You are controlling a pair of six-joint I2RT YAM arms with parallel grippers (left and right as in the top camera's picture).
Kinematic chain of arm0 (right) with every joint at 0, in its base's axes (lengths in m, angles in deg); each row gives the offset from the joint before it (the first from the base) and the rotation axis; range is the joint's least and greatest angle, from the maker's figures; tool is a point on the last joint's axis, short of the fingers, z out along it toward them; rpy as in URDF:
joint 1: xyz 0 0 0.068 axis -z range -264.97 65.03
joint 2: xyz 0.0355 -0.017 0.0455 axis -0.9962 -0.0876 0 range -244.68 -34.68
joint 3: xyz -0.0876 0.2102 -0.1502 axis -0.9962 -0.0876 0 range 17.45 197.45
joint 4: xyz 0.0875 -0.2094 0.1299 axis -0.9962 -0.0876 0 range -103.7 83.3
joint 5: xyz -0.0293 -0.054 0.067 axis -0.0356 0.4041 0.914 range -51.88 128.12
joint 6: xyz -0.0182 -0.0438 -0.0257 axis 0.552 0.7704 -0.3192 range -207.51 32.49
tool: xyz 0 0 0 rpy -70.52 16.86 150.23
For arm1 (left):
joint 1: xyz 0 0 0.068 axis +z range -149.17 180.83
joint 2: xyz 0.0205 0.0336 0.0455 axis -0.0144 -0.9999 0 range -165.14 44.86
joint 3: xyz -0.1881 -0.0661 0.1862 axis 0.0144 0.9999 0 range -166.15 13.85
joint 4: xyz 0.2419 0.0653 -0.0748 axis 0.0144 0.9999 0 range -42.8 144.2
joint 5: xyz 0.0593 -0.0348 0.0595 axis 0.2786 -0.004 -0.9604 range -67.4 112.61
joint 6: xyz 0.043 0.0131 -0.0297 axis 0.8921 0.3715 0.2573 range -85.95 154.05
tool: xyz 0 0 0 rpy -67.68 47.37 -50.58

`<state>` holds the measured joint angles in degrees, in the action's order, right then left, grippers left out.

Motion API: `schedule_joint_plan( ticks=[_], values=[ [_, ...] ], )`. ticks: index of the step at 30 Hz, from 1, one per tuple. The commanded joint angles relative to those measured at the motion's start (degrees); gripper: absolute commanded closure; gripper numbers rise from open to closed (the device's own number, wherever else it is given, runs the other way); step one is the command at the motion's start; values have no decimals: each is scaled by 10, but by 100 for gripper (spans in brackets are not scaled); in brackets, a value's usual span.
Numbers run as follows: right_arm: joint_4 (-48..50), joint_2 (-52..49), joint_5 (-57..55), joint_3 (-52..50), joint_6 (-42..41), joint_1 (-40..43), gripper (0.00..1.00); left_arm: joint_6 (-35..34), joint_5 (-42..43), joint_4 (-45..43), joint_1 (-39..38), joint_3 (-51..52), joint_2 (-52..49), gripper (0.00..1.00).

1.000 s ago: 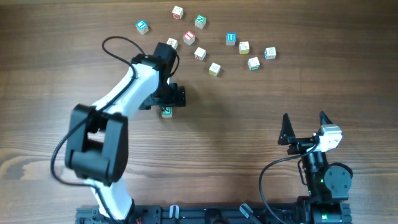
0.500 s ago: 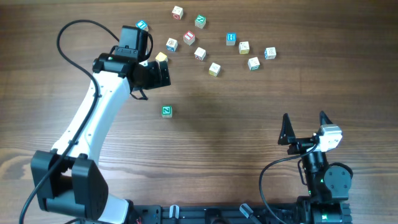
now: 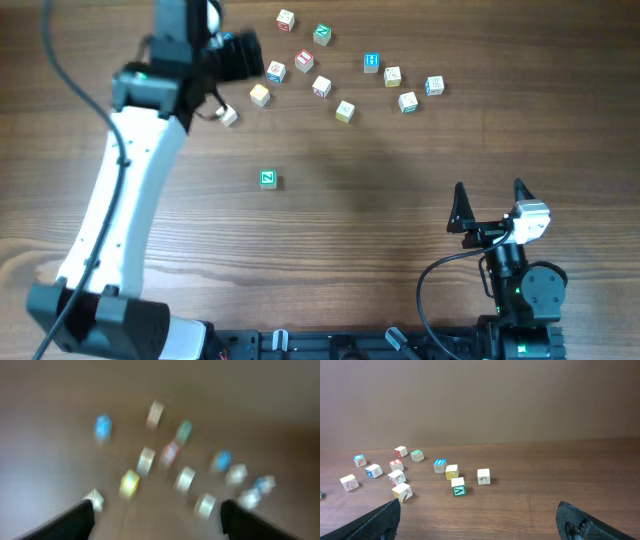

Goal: Form a horizontal line
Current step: 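Move the left gripper back to the cluster over a red-lettered block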

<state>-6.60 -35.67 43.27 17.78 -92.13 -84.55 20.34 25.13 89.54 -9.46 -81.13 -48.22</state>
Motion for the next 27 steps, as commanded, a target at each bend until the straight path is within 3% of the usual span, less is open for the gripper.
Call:
schedule_joint_plan(
  ticks=[1,2,6,12,20,22,24,26,27],
  values=[
    [3,5,7,0,5,-2,0,48,-9,-118,5,-60,17,92],
    [3,5,7,0,6,-2,0,48,-11,-162,5,-60,10,96],
    [3,5,7,0,5,-2,1,48,-11,-218,5,-60,-35,96],
    [3,5,7,0,5,-2,1,44,-8,-216,4,-60,-164,95],
    [3,5,7,0,5,-2,0,43,-4,-203,-2,-59,-305,85],
    [3,5,7,0,6,-2,0,43,3,-201,-2,-59,-327,80],
    [3,5,7,0,6,-2,0,43,7,-196,-4,-59,-345,62],
    [3,5,7,0,5,-2,0,43,10,-193,-5,-59,-365,55],
    [3,5,7,0,5,-2,0,43,18,-191,-5,-59,-377,47]
  ],
)
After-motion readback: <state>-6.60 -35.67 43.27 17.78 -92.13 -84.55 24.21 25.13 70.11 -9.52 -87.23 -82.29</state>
